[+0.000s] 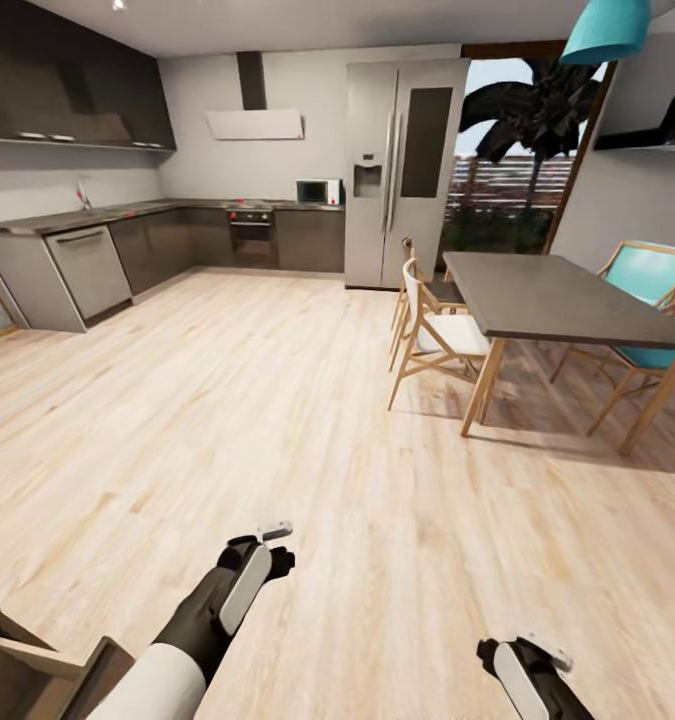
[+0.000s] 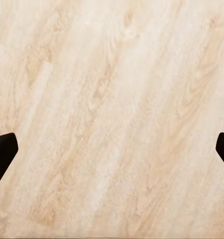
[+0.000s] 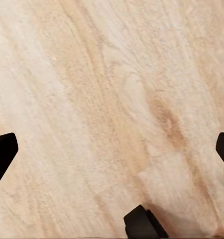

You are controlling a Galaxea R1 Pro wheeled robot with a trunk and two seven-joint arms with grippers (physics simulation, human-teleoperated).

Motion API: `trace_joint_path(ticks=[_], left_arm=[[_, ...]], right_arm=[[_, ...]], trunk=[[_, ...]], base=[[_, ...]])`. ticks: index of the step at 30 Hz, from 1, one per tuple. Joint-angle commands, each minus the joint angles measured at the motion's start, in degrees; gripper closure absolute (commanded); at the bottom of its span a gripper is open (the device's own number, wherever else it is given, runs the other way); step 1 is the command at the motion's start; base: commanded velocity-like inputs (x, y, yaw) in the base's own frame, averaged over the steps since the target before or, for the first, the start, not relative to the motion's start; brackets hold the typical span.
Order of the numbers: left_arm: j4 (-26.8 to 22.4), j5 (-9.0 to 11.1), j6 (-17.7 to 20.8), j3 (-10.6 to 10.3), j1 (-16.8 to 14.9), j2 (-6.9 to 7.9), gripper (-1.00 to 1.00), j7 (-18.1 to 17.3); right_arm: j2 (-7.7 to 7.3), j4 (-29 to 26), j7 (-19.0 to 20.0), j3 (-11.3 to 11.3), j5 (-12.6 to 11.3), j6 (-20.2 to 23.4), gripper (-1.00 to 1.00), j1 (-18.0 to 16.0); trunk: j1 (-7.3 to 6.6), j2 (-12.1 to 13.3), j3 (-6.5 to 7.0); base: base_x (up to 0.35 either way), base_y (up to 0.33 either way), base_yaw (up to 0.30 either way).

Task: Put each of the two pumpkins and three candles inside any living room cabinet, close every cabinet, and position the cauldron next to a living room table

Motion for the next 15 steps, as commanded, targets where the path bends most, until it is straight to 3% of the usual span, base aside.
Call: trace_joint_path(ticks=[1, 3, 5, 8, 15], left_arm=[[2.1, 0.2, -1.5, -0.2, 0.0, 0.12, -1.00, 0.6], [5.2, -1.1, -3.9, -0.8, 0.0, 0.11, -1.00, 0.5], [6.8, -3.3, -5.3, -3.5, 0.0, 0.11, -1.00, 0.5], [7.6, -4.5, -5.9, -5.8, 0.1, 0.13, -1.00, 0.5], [7.9, -5.0, -6.1, -6.6, 0.1, -0.16, -1.00, 0.5]], right_arm=[[-0.01, 1.5, 0.1, 0.0, -0.4, -1.0, -1.00, 0.0], [-0.08, 4.4, 0.7, -0.1, -0.4, -3.4, -1.00, 0.1], [-0.15, 7.6, 1.0, -0.4, -0.4, -7.3, -1.00, 0.2], [-0.18, 9.6, 1.2, -0.6, -0.3, -9.8, -1.00, 0.2], [-0.78, 10.6, 1.2, -0.7, -0.3, -11.4, -1.00, 0.2]], trunk=[[-0.01, 0.0, -0.02], [-0.01, 0.0, 0.04], [-0.01, 0.0, 0.07], [-0.01, 0.0, 0.09], [-0.01, 0.0, 0.10]], base=[[0.000, 0.000, -0.272], [0.000, 0.000, -0.274], [0.000, 0.000, -0.276], [0.000, 0.000, -0.278], [0.000, 0.000, -0.279]])
